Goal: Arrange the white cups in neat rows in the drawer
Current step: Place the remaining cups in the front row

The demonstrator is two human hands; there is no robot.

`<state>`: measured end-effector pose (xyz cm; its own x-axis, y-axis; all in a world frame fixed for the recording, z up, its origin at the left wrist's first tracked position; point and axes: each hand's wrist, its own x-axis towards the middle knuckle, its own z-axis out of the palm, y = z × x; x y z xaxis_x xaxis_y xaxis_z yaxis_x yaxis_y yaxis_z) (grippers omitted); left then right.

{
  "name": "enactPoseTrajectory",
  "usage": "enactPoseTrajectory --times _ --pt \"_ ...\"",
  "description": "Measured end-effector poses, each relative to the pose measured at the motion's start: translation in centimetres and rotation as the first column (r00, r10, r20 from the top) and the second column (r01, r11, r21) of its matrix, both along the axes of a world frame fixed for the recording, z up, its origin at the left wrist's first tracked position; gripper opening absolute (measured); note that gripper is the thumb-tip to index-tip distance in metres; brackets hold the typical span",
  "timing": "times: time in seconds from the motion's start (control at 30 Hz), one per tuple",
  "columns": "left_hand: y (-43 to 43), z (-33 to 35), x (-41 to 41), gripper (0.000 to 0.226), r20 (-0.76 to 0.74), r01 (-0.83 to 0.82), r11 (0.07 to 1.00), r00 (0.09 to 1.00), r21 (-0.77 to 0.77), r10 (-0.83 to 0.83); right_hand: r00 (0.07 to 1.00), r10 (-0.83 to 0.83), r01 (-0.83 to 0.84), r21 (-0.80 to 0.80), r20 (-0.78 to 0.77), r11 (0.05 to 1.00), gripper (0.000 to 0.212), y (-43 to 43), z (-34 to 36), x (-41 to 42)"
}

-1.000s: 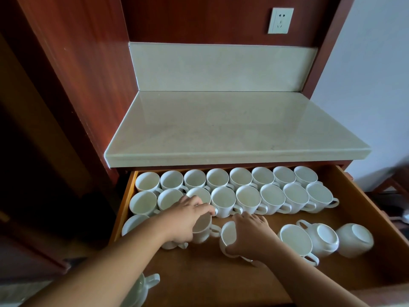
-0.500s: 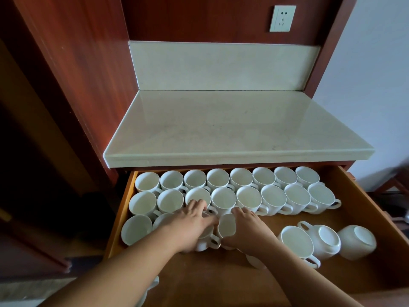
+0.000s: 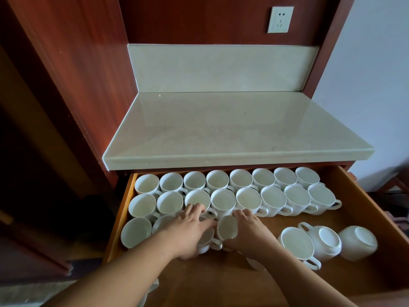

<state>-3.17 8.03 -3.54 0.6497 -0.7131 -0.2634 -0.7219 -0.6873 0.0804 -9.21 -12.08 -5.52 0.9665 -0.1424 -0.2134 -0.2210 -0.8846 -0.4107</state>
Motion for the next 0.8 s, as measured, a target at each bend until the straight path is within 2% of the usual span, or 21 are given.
enactPoseTrajectory --times 0.2,0.33,0.53,0.7,0.8 --pt "0.0 -0.8 -0.2 0.063 0.052 0.020 0.995 0.999 -0.098 -0.015 1.000 -0.022 0.022 0.007 -0.006 1.000 0.081 0.0 -0.1 -0.2" --pt "0.3 -2.0 0.1 0.074 0.072 0.030 0.985 0.997 -0.171 -0.018 0.999 -0.032 0.032 0.025 -0.006 0.999 0.080 0.1 -0.1 -0.1" --pt "0.6 -2.7 0.4 0.071 0.088 0.010 0.978 0.996 -0.210 0.009 0.999 -0.050 0.049 0.090 0.004 0.995 0.080 0.4 -0.4 0.3" --pt "1.2 -2.1 0.3 0.069 0.116 -0.024 0.966 0.992 -0.257 0.056 0.998 -0.060 0.057 0.085 0.026 0.995 0.080 0.5 -0.6 0.7" --pt "2.5 -1.4 0.6 0.069 0.052 -0.084 0.949 0.993 -0.302 0.105 0.999 -0.044 0.042 0.081 0.028 0.996 0.083 0.2 -0.9 0.6"
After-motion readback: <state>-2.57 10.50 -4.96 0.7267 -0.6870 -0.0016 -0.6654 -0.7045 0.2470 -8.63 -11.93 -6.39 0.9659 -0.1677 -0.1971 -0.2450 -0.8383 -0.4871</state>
